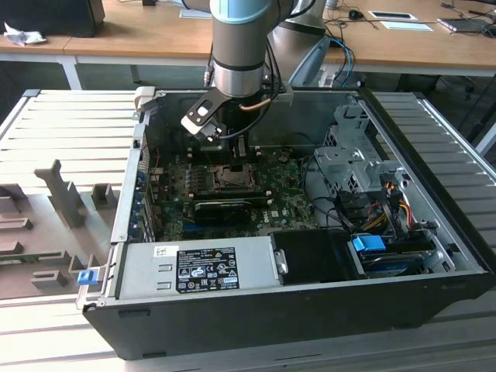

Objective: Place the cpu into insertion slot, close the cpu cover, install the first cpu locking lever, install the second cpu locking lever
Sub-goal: 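Install the first cpu locking lever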

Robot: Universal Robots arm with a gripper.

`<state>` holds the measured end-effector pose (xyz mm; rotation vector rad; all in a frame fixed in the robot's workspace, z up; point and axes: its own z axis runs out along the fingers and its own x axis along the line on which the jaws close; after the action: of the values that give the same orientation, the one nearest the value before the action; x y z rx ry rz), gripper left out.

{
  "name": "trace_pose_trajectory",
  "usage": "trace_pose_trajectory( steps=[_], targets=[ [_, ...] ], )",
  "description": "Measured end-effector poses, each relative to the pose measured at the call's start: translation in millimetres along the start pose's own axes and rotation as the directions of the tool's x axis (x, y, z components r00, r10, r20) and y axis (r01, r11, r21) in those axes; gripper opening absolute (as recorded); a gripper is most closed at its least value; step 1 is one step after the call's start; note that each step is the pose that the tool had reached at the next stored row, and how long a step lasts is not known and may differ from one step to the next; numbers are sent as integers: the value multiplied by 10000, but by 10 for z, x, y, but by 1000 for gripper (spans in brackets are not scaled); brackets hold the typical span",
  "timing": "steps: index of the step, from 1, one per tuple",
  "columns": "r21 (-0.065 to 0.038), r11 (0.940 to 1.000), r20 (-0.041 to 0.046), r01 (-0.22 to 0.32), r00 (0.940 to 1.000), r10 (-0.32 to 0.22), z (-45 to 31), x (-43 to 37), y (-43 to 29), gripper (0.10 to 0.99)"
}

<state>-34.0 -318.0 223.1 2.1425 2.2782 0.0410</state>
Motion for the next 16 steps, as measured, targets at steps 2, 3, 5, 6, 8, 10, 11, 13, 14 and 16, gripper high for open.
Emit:
trace_pose_trajectory(
  steps=[2,3,5,6,8,10,11,13,14,16],
  targets=[
    [0,10000,0,0,10000,0,-24,0,1,106],
    [0,10000,-1,0,10000,0,-31,0,1,106],
    [0,10000,0,0,10000,0,-46,0,1,106],
    [0,10000,0,0,10000,0,-52,0,1,106],
    [0,10000,-1,-1,10000,1,-94,1,3,106],
    [0,10000,0,-1,10000,1,-149,1,4,106],
    [0,10000,0,-1,10000,1,-174,1,5,106],
    [0,10000,0,-1,10000,1,-197,1,5,106],
    [0,10000,-1,-1,10000,1,-221,2,6,106],
    [0,10000,-1,-2,10000,2,-253,2,7,106]
  ],
)
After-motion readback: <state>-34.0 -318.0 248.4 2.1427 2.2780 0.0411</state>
